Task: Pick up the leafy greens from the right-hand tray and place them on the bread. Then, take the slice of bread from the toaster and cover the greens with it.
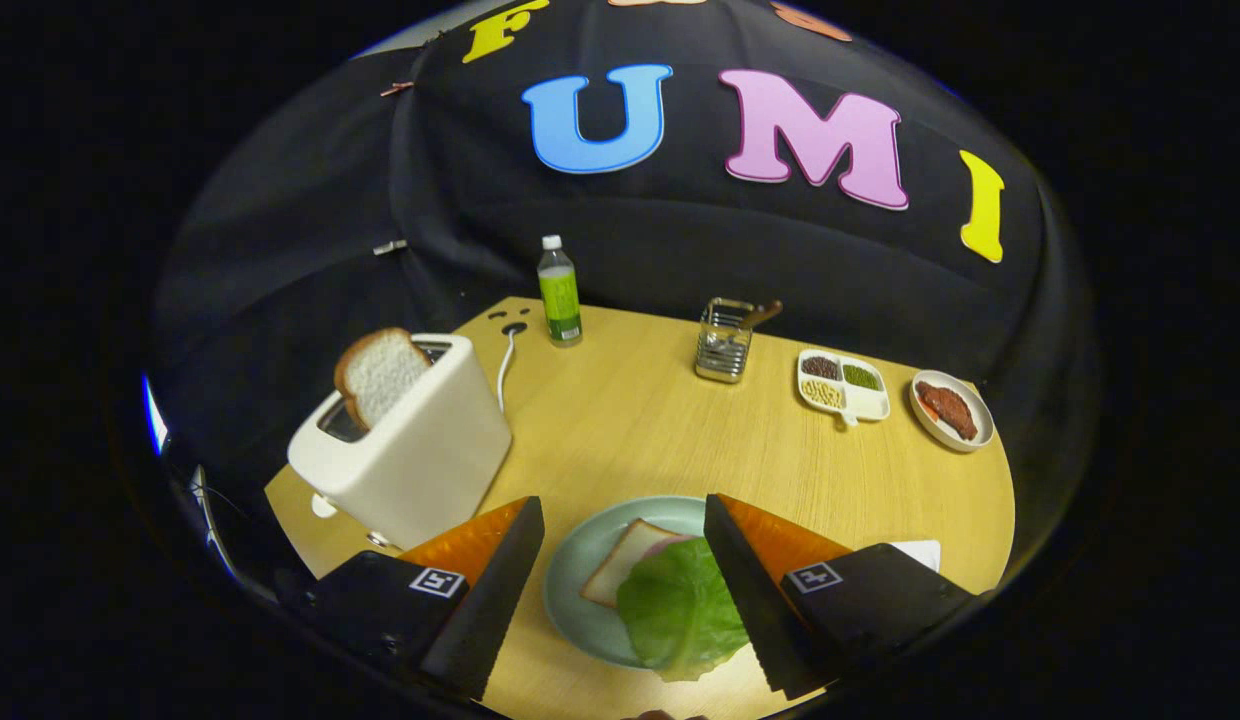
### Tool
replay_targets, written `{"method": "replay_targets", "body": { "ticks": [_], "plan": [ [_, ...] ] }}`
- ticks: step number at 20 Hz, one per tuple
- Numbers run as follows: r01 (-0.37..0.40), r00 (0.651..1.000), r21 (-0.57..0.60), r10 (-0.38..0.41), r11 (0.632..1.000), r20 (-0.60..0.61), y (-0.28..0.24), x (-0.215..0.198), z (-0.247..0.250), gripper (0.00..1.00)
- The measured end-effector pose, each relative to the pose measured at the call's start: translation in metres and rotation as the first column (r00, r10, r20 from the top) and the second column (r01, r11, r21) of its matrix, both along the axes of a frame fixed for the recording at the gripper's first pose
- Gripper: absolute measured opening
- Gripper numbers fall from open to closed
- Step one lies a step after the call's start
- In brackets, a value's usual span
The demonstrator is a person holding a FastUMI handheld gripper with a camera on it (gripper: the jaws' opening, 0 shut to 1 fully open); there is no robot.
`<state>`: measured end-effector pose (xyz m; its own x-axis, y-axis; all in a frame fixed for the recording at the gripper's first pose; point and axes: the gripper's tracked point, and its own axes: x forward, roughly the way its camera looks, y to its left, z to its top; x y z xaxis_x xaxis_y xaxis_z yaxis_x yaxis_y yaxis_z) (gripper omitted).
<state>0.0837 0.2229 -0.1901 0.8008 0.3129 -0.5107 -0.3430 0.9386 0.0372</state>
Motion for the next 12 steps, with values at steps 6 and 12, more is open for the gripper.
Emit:
{"method": "replay_targets", "body": {
  "ticks": [6,12],
  "plan": [
    [-0.126,0.978,0.012,0.122,0.992,0.167,0.060,0.002,0.080,1.00],
    [-0.253,0.946,0.005,0.247,0.967,0.210,0.143,0.001,0.106,1.00]
  ]
}}
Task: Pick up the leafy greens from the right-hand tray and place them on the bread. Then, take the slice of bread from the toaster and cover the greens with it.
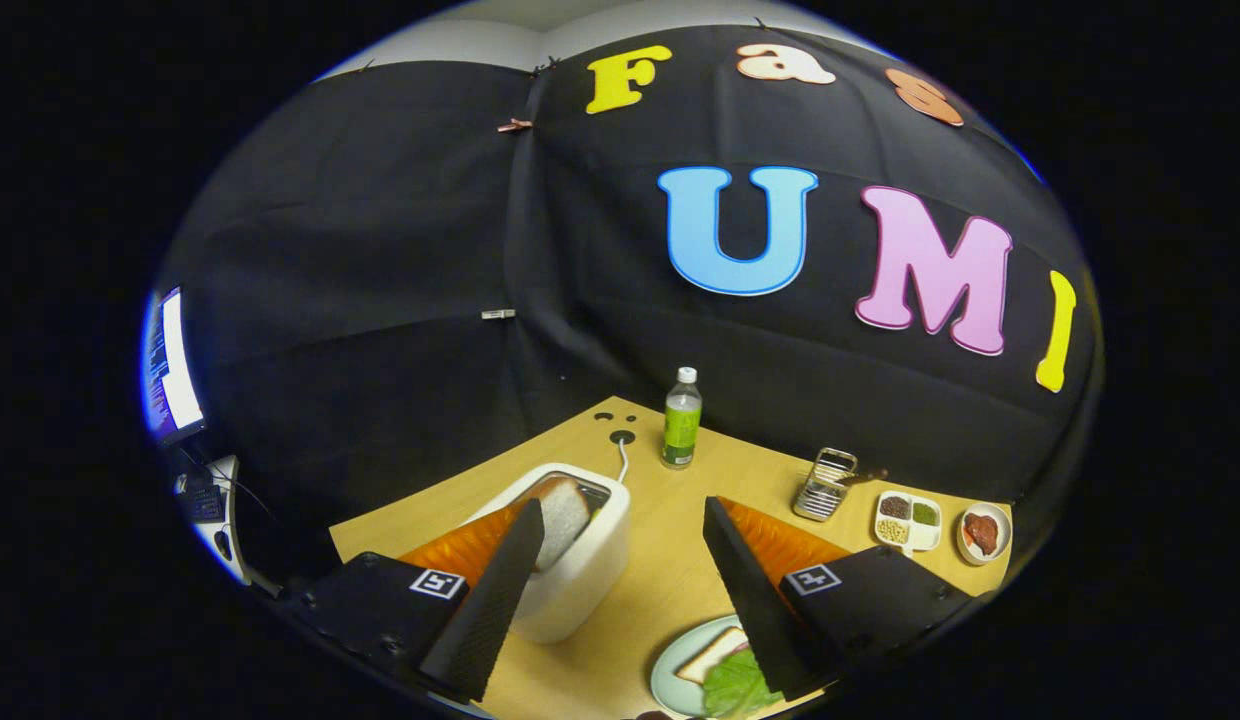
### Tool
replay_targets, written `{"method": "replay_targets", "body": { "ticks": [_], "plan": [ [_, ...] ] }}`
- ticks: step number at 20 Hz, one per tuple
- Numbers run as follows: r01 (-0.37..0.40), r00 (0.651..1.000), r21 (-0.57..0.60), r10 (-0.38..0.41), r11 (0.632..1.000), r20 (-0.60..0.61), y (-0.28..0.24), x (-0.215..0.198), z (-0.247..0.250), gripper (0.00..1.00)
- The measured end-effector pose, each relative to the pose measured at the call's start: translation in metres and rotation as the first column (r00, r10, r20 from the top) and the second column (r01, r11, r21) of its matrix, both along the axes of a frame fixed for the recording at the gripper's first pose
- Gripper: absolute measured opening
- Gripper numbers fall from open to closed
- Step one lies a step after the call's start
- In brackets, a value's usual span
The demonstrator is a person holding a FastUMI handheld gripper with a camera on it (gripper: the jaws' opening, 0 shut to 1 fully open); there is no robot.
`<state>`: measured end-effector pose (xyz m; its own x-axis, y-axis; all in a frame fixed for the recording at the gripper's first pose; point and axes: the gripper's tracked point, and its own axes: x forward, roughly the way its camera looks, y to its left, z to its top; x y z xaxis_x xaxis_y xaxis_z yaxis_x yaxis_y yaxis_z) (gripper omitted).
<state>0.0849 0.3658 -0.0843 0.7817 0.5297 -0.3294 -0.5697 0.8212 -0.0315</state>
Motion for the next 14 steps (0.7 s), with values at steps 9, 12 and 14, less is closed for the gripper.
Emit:
{"method": "replay_targets", "body": {
  "ticks": [9,12,14],
  "plan": [
    [-0.063,0.997,-0.091,0.060,0.994,-0.040,0.087,0.018,-0.046,0.98],
    [-0.030,0.998,-0.134,0.021,0.991,-0.067,0.094,0.029,-0.069,0.98],
    [-0.007,0.997,-0.176,-0.007,0.984,-0.080,0.094,0.039,-0.087,0.98]
  ]
}}
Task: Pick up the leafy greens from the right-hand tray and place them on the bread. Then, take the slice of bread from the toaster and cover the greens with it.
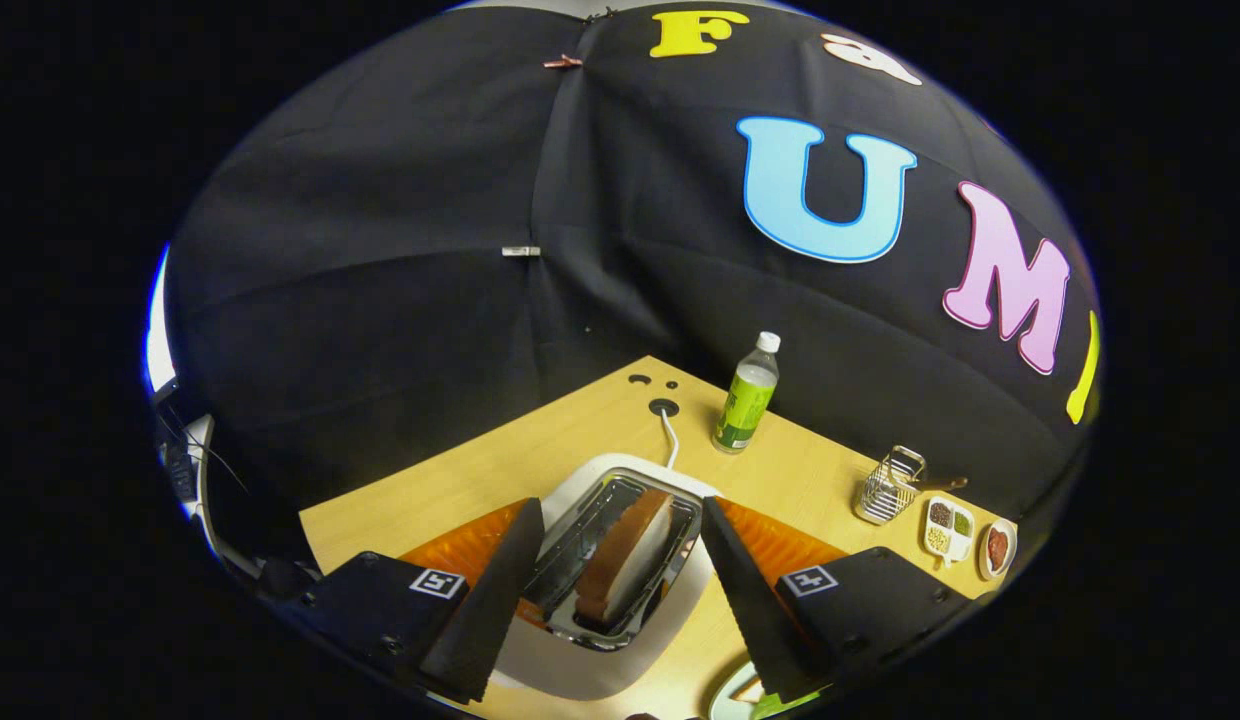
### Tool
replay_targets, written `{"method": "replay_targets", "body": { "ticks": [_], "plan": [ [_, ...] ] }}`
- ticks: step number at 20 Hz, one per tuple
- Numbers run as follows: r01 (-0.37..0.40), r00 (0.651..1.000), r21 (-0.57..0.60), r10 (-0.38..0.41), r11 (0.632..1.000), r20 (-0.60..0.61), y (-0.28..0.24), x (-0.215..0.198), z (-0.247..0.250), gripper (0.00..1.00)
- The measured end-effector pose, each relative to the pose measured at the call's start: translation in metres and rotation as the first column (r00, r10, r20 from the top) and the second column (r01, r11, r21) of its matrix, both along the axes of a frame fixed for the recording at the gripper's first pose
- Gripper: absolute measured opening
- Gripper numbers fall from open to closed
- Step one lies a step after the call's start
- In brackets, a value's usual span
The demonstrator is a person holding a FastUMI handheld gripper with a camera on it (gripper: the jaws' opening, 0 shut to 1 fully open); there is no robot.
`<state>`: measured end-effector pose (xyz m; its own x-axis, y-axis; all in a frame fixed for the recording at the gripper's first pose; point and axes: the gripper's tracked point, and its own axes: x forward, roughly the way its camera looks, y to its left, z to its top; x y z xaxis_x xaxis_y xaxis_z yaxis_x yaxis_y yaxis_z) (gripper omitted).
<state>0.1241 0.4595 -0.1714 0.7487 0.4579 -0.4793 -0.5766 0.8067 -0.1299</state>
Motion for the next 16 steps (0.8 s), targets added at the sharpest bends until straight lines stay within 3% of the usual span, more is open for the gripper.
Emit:
{"method": "replay_targets", "body": {
  "ticks": [3,5,11,16],
  "plan": [
    [0.030,0.999,-0.031,-0.031,0.999,-0.031,0.000,0.008,-0.019,0.98],
    [0.050,0.998,-0.032,-0.052,0.998,-0.039,0.001,0.012,-0.023,0.92],
    [0.093,0.995,-0.050,-0.094,0.994,-0.030,-0.004,0.013,-0.022,0.44],
    [0.177,0.976,-0.001,-0.175,0.984,-0.129,-0.008,0.010,-0.026,0.21]
  ]
}}
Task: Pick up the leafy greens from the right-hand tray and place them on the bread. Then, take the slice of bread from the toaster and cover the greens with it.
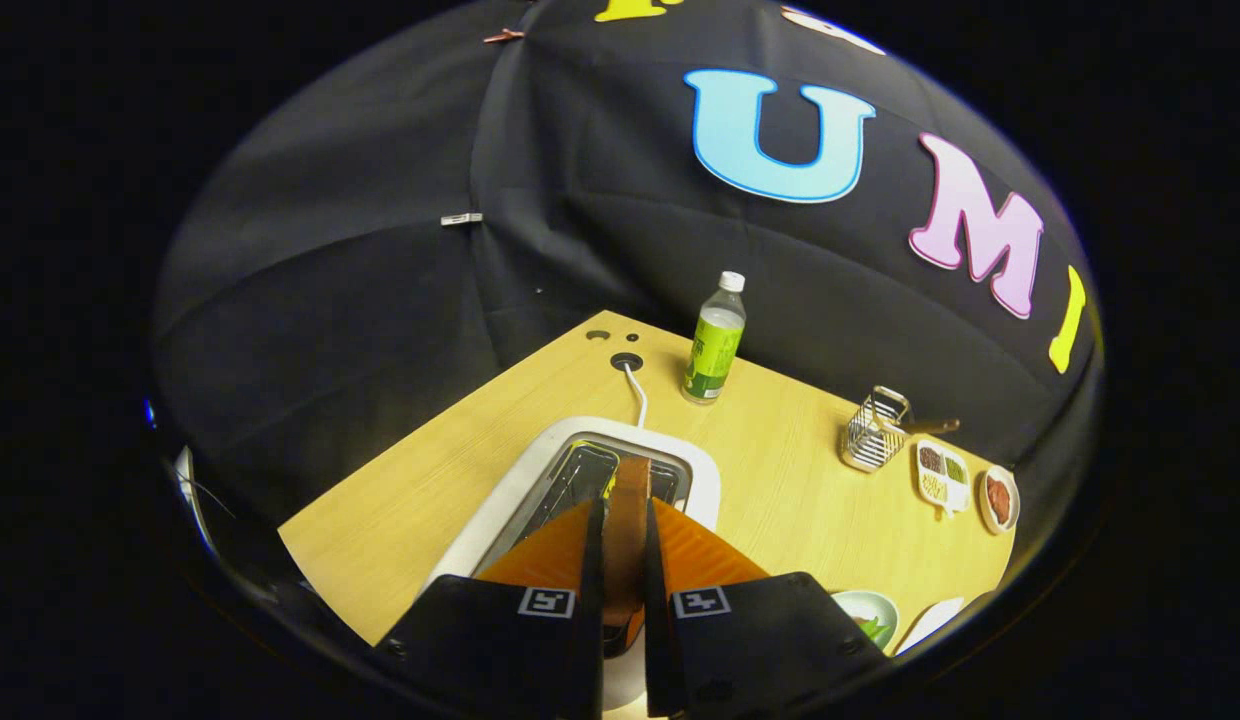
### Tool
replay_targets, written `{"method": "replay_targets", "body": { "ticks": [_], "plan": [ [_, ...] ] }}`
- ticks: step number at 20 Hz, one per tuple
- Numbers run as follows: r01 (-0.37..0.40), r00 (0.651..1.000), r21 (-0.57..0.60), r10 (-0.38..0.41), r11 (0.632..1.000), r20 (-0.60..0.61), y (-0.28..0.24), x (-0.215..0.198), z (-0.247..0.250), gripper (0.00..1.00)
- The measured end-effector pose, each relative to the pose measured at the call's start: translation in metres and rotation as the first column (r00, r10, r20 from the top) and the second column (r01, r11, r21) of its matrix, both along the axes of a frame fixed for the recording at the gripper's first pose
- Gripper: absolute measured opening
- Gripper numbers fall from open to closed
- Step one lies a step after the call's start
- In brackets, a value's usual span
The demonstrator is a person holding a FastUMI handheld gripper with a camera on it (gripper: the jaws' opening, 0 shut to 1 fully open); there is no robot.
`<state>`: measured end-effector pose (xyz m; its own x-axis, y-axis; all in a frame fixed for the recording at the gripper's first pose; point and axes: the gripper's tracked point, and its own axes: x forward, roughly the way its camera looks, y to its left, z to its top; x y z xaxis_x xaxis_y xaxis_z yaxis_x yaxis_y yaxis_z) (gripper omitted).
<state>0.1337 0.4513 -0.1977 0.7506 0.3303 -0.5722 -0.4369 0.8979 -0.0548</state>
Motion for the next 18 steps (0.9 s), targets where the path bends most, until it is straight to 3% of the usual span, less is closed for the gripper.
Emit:
{"method": "replay_targets", "body": {
  "ticks": [7,18],
  "plan": [
    [-0.021,0.999,0.035,0.022,0.999,-0.033,0.001,0.000,0.006,0.14],
    [-0.006,1.000,0.176,0.001,0.984,0.029,-0.015,-0.008,0.092,0.13]
  ]
}}
